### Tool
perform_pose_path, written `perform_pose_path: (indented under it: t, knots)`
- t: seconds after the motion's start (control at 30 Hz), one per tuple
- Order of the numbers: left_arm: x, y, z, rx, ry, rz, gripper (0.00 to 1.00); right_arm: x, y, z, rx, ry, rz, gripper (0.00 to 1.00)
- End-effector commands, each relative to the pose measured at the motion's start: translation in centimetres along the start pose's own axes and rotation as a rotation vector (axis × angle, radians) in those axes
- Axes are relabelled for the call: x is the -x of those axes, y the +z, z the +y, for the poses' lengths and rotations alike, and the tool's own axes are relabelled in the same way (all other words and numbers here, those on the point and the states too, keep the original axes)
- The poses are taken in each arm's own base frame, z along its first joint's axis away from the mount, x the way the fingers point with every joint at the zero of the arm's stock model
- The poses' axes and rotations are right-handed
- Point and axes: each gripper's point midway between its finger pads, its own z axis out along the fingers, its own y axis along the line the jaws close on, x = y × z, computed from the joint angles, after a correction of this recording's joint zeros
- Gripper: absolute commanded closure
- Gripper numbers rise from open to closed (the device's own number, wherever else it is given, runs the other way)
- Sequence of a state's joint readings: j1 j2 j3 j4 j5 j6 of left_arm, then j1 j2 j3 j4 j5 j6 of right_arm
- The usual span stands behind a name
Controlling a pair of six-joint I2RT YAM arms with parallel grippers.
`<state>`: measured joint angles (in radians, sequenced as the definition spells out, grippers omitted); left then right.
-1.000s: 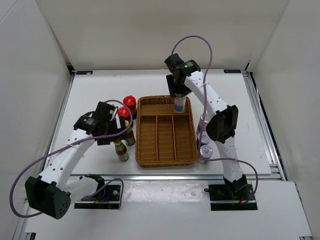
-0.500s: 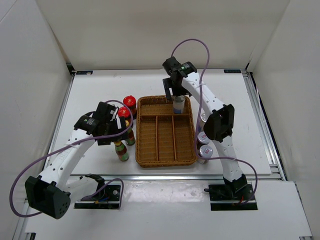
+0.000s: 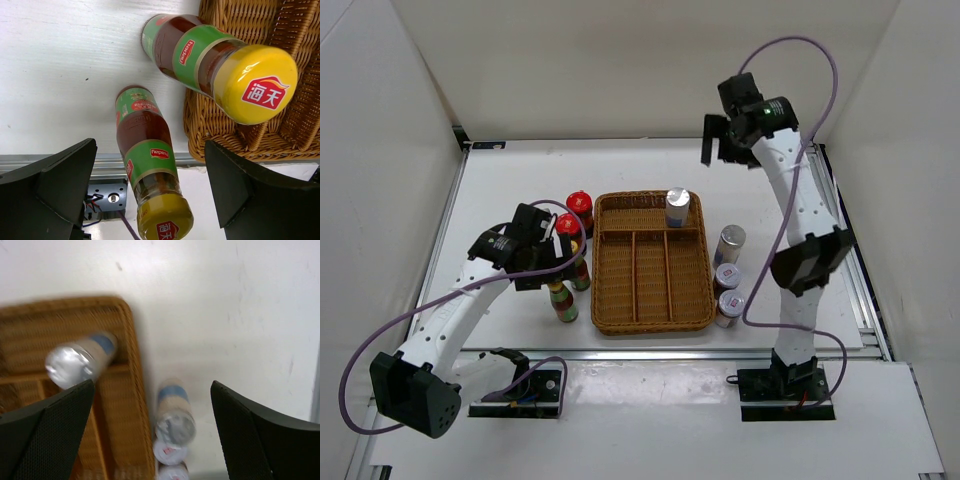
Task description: Organize the condiment bottles
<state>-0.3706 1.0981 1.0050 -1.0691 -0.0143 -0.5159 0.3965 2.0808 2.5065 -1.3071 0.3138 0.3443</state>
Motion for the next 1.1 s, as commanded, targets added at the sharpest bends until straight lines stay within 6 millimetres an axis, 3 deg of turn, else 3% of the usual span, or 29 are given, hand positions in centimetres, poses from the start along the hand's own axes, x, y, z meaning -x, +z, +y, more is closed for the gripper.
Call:
perform_pose_path:
  t: [0.0, 0.2, 0.3, 0.47, 0.57, 0.6, 0.63, 0.73, 0.83, 0.87, 0.97, 1.0, 1.07]
  knots:
    - [0.0, -0.3, -0.5, -0.022, 0.021, -0.005, 0.01, -7.4, -0.4, -1.4, -0.016, -0.061, 0.244, 0.0]
    - [-0.1, -0.3, -0.6, -0.022, 0.021, -0.005, 0.01, -12.7, 0.8, -3.7, -0.025, -0.027, 0.346, 0.0]
    - [-0.1, -0.3, -0.6, -0.022, 0.021, -0.005, 0.01, -15.0, 1.7, -3.3, 0.032, -0.028, 0.392, 0.0]
    - [-0.2, -0.3, -0.7, -0.026, 0.029, -0.003, 0.01, -17.7, 3.3, -4.4, 0.002, -0.022, 0.461, 0.0]
    - [-0.2, -0.3, -0.7, -0.026, 0.029, -0.003, 0.01, -17.9, 3.5, -4.5, 0.003, -0.031, 0.463, 0.15]
    - [-0.2, -0.3, -0.7, -0.026, 0.029, -0.003, 0.01, -17.9, 3.5, -4.5, 0.003, -0.031, 0.463, 0.31]
    - [-0.2, -0.3, -0.7, -0.026, 0.029, -0.003, 0.01, -17.9, 3.5, -4.5, 0.003, -0.031, 0.463, 0.41]
    - [-0.2, -0.3, -0.7, -0.026, 0.029, -0.003, 0.01, -16.1, 2.5, -5.2, -0.028, -0.016, 0.428, 0.69]
    - [-0.1, -0.3, -0.6, -0.018, 0.029, -0.007, 0.01, -12.6, 0.4, -5.5, -0.041, -0.007, 0.31, 0.84]
    - [-0.1, -0.3, -0.6, -0.018, 0.029, -0.007, 0.01, -10.2, -0.9, -5.1, -0.016, 0.008, 0.23, 0.87]
    - [-0.1, -0.3, -0.6, -0.018, 0.029, -0.007, 0.01, -6.0, -3.9, -5.0, 0.009, 0.026, 0.077, 1.0]
    - [-0.1, -0.3, -0.6, -0.018, 0.029, -0.007, 0.01, -3.6, -5.6, -4.9, 0.022, 0.042, -0.009, 1.0]
    - [-0.1, -0.3, -0.6, -0.018, 0.029, -0.007, 0.01, -1.2, -7.1, -3.3, 0.073, -0.001, -0.109, 1.0]
